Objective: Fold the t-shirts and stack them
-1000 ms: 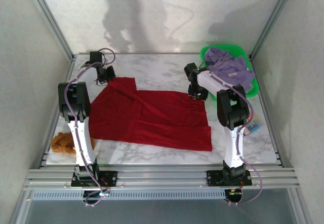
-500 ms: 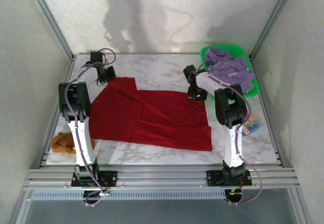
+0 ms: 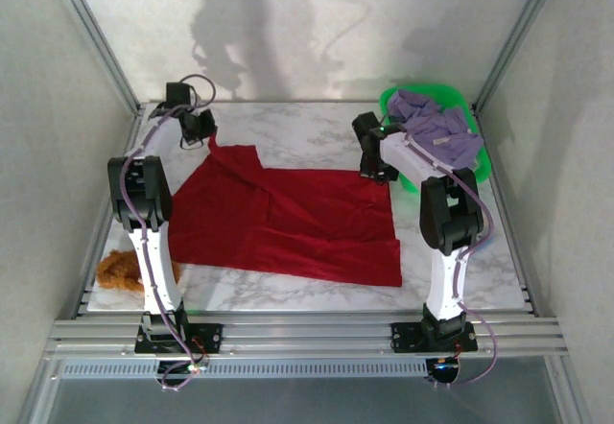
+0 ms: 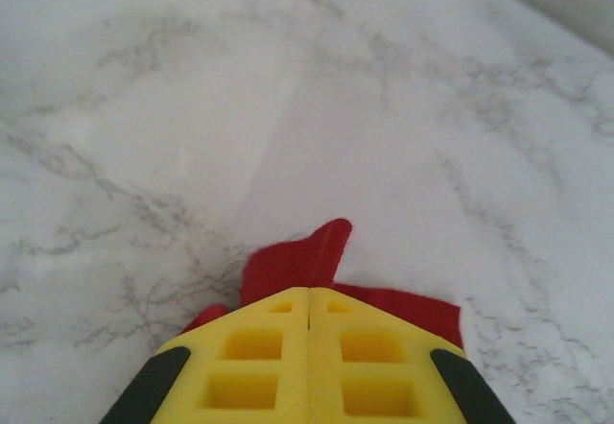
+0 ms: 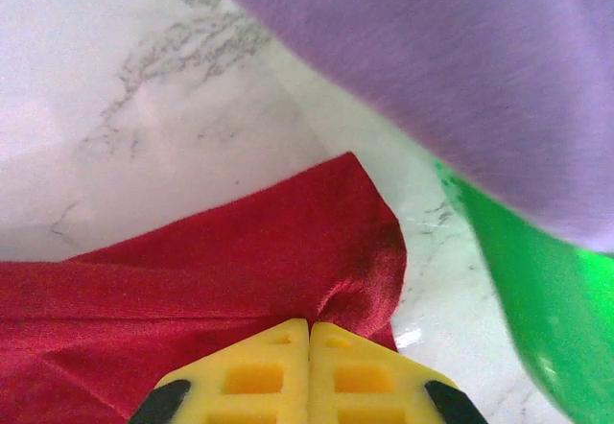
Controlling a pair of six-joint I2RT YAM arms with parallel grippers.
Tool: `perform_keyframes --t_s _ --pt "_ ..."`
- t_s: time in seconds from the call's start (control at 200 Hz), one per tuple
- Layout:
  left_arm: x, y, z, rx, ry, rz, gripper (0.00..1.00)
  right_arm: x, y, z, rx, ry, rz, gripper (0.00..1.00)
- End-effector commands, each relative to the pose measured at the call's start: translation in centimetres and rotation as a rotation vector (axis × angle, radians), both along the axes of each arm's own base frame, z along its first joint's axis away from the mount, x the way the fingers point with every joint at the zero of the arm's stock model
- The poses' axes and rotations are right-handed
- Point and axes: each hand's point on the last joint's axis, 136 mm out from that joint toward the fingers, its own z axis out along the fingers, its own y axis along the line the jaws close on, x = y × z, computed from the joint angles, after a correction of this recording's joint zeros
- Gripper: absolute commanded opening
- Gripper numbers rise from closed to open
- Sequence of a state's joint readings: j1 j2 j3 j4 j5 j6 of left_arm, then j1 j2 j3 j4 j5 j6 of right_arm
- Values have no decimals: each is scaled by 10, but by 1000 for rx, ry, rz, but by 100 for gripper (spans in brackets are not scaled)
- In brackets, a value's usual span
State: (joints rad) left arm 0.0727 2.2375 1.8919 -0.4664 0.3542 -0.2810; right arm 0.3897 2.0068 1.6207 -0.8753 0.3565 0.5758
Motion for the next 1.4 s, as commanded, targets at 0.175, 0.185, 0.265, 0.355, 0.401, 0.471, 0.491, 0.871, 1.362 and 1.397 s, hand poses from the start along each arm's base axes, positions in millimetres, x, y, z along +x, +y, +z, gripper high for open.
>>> perform_keyframes --t_s 0.175,0.185,0.265,0.355,0.401,0.471,0.491,0.871,1.362,1.397 --pt "7 -5 44 -10 -66 -37 0 3 -3 22 -18 -31 13 0" --pt "8 -6 44 -13 -68 -41 0 2 -2 22 -15 -29 18 0" --pt "7 -10 52 -17 -83 -57 0 -1 -1 25 -2 -24 29 0" --pt "5 -10 65 -14 -103 -58 0 -8 -5 29 -13 -21 32 0" --pt "4 -10 71 -13 -113 -58 0 -11 -7 30 -20 -13 36 0" --pt "2 -8 80 -7 -123 -55 0 -18 -9 28 -26 8 40 0" --pt "2 -7 83 -5 -126 -55 0 -20 -10 27 -26 12 42 0" --pt "-13 21 89 1 -107 9 0 -51 51 -12 231 144 218 1" --pt "-30 17 39 -24 -27 3 0 -56 47 -14 156 133 113 33" --pt "-30 17 38 -27 -28 4 0 -56 42 -14 147 131 95 34"
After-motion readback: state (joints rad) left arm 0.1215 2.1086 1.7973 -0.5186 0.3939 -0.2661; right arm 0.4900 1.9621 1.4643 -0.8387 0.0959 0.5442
